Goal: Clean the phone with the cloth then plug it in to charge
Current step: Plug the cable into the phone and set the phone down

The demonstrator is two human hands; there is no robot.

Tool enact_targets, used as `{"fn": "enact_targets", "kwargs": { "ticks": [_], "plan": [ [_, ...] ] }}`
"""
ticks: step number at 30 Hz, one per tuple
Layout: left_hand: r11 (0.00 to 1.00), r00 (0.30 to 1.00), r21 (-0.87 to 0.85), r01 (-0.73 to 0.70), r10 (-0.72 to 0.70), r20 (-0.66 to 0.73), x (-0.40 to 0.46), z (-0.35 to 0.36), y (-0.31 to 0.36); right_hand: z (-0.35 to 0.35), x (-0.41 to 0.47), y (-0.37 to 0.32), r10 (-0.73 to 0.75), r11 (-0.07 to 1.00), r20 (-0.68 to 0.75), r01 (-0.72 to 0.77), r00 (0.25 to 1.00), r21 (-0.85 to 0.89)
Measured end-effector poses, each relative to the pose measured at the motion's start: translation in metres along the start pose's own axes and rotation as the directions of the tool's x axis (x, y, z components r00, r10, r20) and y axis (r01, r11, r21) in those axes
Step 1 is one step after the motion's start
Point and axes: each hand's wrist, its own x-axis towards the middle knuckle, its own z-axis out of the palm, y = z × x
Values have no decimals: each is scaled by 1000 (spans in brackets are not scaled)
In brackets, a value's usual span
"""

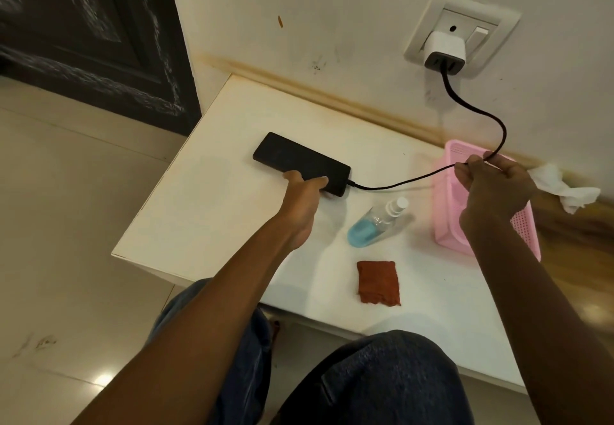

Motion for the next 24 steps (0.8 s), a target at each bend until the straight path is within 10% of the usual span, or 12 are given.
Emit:
{"fn": "enact_targets", "kwargs": {
  "ticks": [24],
  "plan": [
    [968, 998, 245, -56, 47, 41, -11, 5, -12, -31, -16, 27, 99, 981, 26, -93, 995, -171]
  ]
}}
